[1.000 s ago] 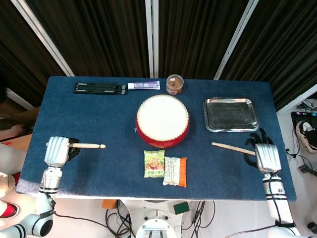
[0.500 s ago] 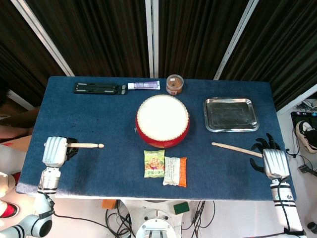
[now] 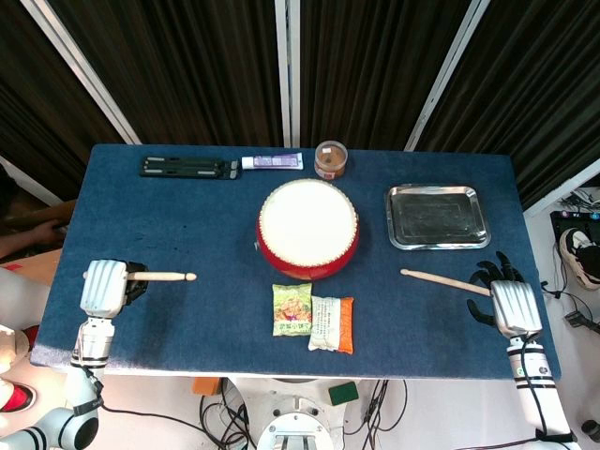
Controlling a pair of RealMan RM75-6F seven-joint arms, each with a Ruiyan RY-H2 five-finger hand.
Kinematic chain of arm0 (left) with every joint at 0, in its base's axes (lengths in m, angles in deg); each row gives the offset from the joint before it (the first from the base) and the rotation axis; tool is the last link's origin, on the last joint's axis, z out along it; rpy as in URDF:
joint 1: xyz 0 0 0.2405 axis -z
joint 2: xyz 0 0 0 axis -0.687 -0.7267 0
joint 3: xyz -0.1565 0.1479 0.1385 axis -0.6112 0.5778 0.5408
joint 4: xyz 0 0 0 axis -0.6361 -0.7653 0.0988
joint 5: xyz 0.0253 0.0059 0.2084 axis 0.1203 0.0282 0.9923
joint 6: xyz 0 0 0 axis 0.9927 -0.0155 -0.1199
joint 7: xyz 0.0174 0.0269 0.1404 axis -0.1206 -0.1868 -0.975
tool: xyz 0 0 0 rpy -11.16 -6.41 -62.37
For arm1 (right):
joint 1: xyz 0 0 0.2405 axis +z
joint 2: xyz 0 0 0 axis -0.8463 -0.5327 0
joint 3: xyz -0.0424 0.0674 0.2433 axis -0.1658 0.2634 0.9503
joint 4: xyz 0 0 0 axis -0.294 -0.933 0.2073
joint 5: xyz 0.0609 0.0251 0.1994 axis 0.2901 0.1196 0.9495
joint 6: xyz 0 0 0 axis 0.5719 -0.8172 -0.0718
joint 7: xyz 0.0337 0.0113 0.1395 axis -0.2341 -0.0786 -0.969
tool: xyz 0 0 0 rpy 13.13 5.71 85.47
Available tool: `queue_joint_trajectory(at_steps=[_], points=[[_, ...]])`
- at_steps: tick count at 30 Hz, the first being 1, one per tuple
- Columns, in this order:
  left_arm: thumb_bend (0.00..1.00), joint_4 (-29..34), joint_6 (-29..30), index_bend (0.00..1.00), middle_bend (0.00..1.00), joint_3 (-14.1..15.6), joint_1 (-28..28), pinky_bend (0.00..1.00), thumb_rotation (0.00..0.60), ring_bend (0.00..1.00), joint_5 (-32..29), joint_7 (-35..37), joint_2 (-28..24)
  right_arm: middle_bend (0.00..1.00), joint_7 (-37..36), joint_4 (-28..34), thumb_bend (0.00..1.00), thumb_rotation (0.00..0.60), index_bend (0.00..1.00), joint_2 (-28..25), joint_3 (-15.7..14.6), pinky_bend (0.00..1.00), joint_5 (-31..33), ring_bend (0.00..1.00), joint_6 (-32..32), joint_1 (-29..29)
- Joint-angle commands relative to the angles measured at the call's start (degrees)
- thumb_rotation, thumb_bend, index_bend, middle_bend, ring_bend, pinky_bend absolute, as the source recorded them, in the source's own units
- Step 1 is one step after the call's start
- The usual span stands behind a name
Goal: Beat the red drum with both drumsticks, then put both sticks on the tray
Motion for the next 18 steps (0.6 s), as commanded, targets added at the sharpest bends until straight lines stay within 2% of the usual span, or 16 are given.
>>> queue_joint_trajectory(at_steps=[1, 18], points=[[0.58, 0.24, 0.18, 1.0, 1.0, -0.01, -0.13, 1.0, 0.6, 1.0, -0.04, -0.13, -0.06, 0.26, 0.7, 0.06, 0.33, 0.6, 0.47, 0.27, 0.13, 0.25, -0.06, 0.02, 0.86, 0.58], [0.58, 1.55, 0.4, 1.0, 1.0, 0.39, -0.88, 1.0, 0.6, 1.0, -0.03, -0.62, -0.95, 0.25, 9.25, -3.92, 0.33, 0.6, 0.47, 5.66, 0.13, 0.25, 1.23, 0.02, 5.26, 3.89]])
